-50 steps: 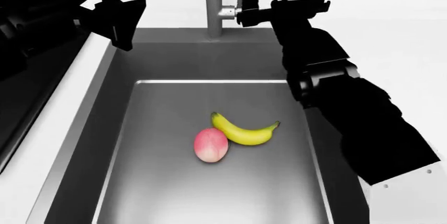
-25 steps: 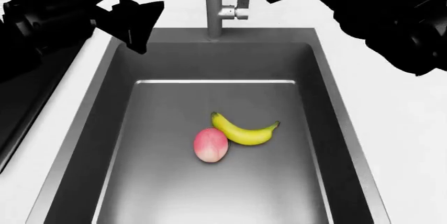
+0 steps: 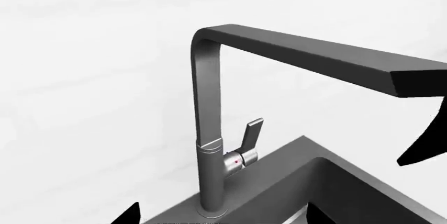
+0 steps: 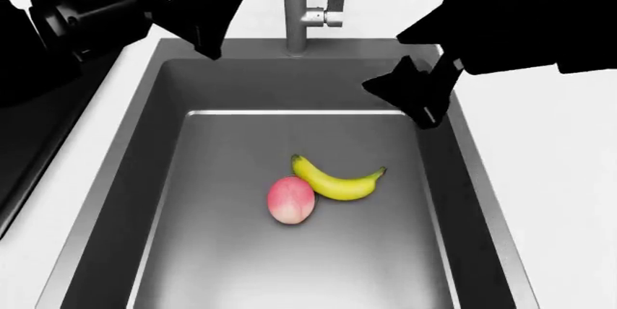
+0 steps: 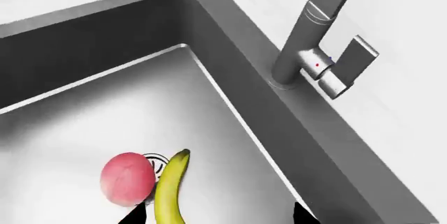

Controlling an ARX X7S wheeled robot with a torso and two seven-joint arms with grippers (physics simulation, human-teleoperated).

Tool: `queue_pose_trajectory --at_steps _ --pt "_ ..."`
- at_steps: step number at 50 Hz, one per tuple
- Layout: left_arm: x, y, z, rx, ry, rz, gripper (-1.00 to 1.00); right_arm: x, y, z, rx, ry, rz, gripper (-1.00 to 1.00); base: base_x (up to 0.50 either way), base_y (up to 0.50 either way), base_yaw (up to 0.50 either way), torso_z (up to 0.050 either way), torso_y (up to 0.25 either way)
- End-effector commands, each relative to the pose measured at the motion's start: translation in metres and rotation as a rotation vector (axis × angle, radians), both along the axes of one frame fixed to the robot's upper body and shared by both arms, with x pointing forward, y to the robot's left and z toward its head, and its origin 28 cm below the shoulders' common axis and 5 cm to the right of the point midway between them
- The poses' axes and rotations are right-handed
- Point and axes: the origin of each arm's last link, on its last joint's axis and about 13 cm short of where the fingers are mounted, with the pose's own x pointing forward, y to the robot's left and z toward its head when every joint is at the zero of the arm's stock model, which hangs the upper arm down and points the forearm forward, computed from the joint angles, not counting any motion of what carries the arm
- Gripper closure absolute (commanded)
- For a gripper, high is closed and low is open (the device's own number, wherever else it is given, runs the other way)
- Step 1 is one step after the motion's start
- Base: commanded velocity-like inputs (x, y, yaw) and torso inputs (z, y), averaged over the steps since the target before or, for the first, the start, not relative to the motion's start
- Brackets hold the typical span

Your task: Pick up the fruits and vegetables and place them in the sink. Turn on the sink faucet to wash them. Then turn the sink off and put them in the tray.

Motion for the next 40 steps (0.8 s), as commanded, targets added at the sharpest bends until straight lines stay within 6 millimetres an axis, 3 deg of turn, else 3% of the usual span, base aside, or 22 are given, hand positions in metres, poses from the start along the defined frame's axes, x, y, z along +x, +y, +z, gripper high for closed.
queue_pose_trajectory --at_steps 1,13,28,40 --pt "-0.004 0.004 -0.005 -0.016 -0.003 0.029 -1.0 0.023 -0.005 -0.028 -0.159 0.23 0.165 -1.0 0.0 0.0 0.0 0.0 0.0" --pt "-0.004 0.006 -0.014 -0.016 0.017 0.044 -1.0 0.061 -0.007 -0.054 -0.223 0.283 0.203 -1.0 0.0 0.0 0.0 0.0 0.0" --pt "-0.017 0.011 -0.018 -0.031 0.019 0.067 -1.0 0.082 0.008 -0.092 -0.313 0.324 0.276 -1.0 0.0 0.0 0.0 0.0 0.0" --pt "-0.023 0.014 -0.017 -0.027 0.007 0.077 -1.0 0.1 0.014 -0.096 -0.357 0.271 0.287 -1.0 0.0 0.0 0.0 0.0 0.0"
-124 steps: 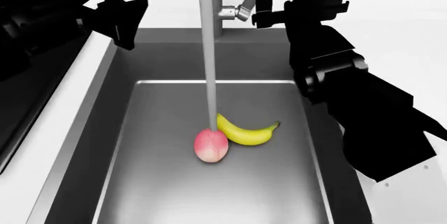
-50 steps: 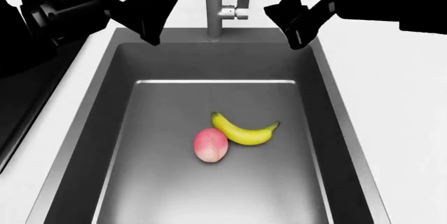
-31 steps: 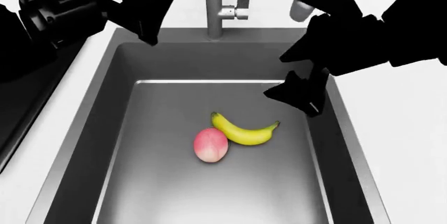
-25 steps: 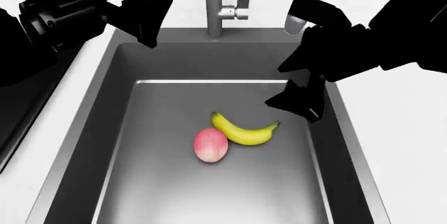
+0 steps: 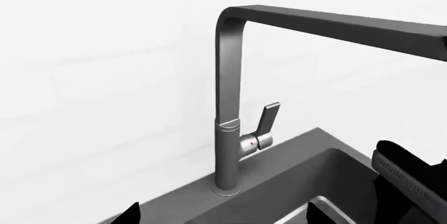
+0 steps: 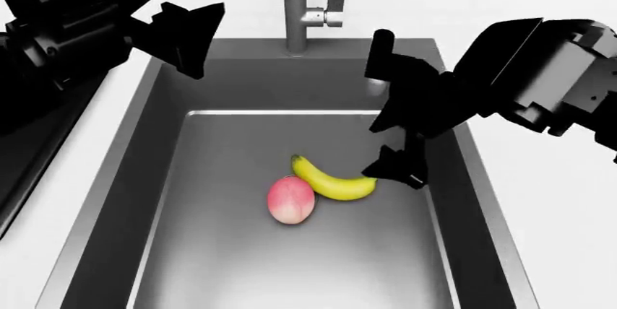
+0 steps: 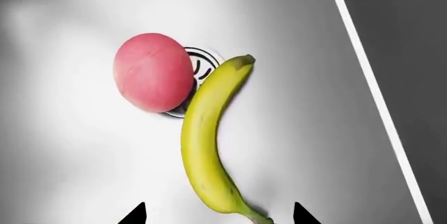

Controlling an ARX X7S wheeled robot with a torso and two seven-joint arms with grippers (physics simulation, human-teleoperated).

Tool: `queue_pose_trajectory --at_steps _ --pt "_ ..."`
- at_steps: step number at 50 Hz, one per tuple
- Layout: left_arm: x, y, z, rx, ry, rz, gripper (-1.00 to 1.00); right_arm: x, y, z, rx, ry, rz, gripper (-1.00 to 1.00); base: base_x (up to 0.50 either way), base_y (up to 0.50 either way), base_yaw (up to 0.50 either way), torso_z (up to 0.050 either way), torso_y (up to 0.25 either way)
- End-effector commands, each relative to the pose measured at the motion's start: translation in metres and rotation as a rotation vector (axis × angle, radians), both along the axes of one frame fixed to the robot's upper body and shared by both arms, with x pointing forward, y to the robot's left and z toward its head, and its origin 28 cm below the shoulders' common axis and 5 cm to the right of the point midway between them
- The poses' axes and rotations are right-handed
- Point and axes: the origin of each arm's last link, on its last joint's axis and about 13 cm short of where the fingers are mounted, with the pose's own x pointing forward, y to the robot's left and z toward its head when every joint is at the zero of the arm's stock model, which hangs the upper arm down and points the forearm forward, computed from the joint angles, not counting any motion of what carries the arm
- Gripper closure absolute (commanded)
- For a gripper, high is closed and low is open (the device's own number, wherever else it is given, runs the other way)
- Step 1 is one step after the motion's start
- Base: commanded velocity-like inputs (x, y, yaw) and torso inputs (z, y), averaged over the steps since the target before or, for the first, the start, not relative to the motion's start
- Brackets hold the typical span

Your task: Pick up the fruits and vegetables and place them in the sink. Turn on the sink faucet to wash them. Then turn the sink off and put them in the tray.

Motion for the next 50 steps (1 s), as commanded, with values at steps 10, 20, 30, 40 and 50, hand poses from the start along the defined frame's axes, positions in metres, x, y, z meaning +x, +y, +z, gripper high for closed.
queue_pose_trajectory --at_steps 10,20,30,40,50 --pt "-0.009 0.002 -0.004 -0.014 0.0 -0.001 -1.0 0.024 0.013 -0.02 -0.054 -0.03 0.066 -1.0 0.0 0.0 0.0 0.0 -0.096" --pt "-0.01 0.0 -0.006 -0.007 0.01 0.003 -1.0 0.035 0.024 -0.022 -0.043 -0.06 0.123 -1.0 0.0 0.0 0.0 0.0 0.0" --pt "-0.011 -0.001 -0.006 -0.007 0.008 0.001 -1.0 0.031 0.03 -0.032 -0.062 -0.028 0.162 -1.0 0.0 0.0 0.0 0.0 0.0" --pt "-0.017 0.001 -0.004 -0.007 0.002 0.004 -1.0 0.029 0.038 -0.038 -0.057 -0.013 0.186 -1.0 0.0 0.0 0.0 0.0 0.0" --pt "-0.019 0.002 -0.006 -0.006 -0.004 0.005 -1.0 0.029 0.039 -0.047 -0.046 -0.002 0.182 -1.0 0.0 0.0 0.0 0.0 0.0"
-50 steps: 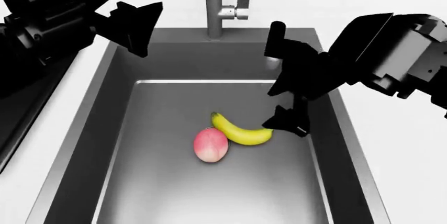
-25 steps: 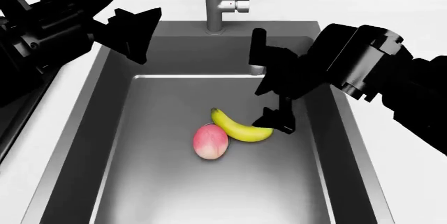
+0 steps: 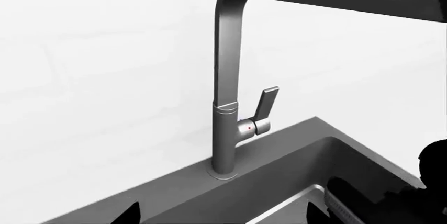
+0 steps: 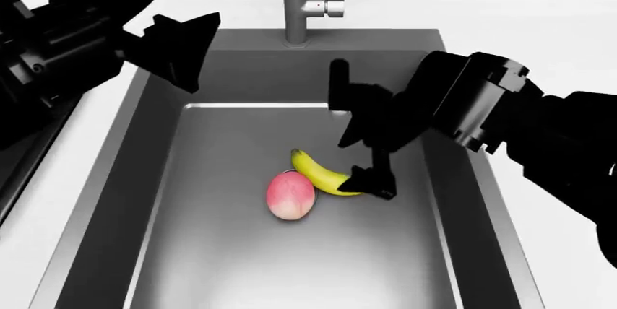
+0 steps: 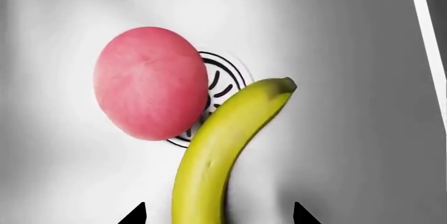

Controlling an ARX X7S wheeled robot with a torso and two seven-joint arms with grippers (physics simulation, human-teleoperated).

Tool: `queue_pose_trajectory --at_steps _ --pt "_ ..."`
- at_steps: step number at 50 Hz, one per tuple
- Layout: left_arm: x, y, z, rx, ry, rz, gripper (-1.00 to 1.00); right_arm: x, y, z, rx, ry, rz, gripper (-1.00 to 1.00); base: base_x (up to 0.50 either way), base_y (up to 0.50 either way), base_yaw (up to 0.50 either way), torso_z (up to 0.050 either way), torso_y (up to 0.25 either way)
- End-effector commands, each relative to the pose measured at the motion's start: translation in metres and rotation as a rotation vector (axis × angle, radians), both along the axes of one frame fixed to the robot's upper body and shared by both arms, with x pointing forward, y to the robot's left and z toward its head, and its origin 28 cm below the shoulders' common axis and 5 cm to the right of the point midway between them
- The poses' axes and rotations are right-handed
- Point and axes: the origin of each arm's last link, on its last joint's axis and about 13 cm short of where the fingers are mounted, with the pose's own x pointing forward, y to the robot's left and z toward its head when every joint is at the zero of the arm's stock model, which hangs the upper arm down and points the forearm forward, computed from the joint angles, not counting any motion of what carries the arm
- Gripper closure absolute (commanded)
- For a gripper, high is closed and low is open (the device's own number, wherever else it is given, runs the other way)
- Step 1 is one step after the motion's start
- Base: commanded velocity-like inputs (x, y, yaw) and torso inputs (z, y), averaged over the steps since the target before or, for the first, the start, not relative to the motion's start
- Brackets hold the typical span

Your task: Pick up the fruits and vegetables and place them in the sink. Turn on the sink faucet to wash them. Then turn the sink off and put them in the tray.

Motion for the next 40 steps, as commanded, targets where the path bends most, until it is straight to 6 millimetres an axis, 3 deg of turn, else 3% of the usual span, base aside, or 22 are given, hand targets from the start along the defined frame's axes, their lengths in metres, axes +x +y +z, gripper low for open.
queue_pose_trajectory --at_steps 1,8,14,21,22,27,40 --pt "-0.003 0.001 -0.001 0.002 -0.004 0.0 -1.0 0.0 0.004 -0.011 0.003 0.016 0.009 -1.0 0.0 0.0 0.0 0.0 0.0" --pt "-0.002 0.002 -0.001 0.003 -0.004 0.001 -1.0 0.001 0.005 -0.021 -0.005 0.027 0.0 -1.0 0.0 0.0 0.0 0.0 -0.21" --pt "-0.002 0.003 0.0 -0.003 0.004 0.012 -1.0 0.003 0.006 -0.034 0.004 0.049 -0.015 -1.0 0.0 0.0 0.0 0.0 0.0" --pt "-0.004 0.004 -0.002 0.0 0.008 0.021 -1.0 -0.002 0.006 -0.065 -0.017 0.105 -0.035 -1.0 0.0 0.0 0.0 0.0 -0.002" --pt "-0.004 0.004 -0.002 0.0 0.009 0.022 -1.0 -0.003 0.006 -0.068 -0.015 0.108 -0.038 1.0 0.0 0.0 0.0 0.0 0.0" --pt "0.0 0.003 -0.001 0.001 0.013 0.026 -1.0 -0.037 -0.003 -0.045 0.075 0.056 -0.031 1.0 0.0 0.0 0.0 -0.001 0.038" --pt "0.012 -0.001 0.001 0.0 0.018 -0.005 -1.0 -0.086 -0.015 0.021 0.17 -0.083 -0.016 1.0 -0.01 0.0 0.0 -0.01 0.25"
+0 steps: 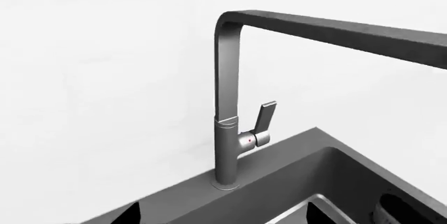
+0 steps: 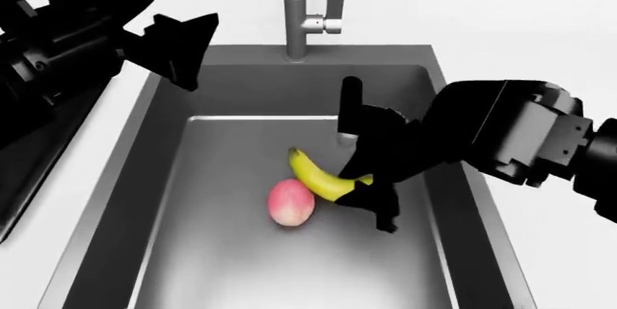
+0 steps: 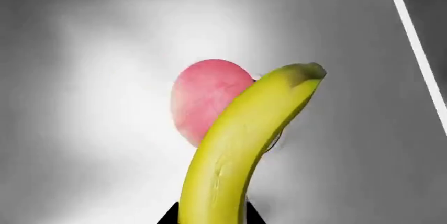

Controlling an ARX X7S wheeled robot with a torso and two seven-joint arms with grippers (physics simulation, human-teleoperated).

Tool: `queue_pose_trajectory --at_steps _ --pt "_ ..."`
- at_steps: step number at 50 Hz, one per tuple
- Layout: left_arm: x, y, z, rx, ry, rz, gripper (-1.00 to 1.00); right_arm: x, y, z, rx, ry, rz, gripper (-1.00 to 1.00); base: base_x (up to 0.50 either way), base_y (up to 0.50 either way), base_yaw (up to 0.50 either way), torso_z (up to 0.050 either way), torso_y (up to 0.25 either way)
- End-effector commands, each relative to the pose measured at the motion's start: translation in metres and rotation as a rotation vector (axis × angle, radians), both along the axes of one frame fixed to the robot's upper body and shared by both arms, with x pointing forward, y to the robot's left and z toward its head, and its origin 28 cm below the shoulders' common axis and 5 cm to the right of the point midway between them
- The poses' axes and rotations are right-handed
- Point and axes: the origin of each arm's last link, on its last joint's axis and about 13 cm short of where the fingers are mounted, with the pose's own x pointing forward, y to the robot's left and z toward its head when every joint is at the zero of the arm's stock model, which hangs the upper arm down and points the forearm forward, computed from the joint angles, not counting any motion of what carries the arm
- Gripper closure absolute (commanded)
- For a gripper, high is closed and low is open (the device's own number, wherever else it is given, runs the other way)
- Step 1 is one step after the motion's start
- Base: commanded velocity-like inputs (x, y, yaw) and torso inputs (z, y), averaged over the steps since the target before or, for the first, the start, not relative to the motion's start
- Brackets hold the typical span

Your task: Pick up the fruits and vegetables and place them in the sink. Turn on the sink faucet to wash them. Then turn the sink off and put them in the tray.

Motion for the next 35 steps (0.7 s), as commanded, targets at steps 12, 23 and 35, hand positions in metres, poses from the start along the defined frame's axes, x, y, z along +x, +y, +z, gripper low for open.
queue_pose_trajectory --at_steps 12,23,35 --pt "0.018 -0.004 0.004 0.051 0.033 -0.06 -1.0 -0.089 -0.015 0.095 0.146 -0.282 -0.052 1.0 -0.01 0.0 0.0 -0.006 0.146" --pt "0.011 -0.005 0.029 0.298 0.155 -0.199 -1.0 -0.119 -0.034 0.117 0.27 -0.491 -0.432 1.0 0.0 0.0 0.0 0.0 0.0" --pt "0.018 -0.034 0.015 0.357 0.43 -0.343 -1.0 -0.134 -0.066 0.162 0.563 -0.928 -0.779 1.0 0.0 0.0 0.0 0.0 0.0"
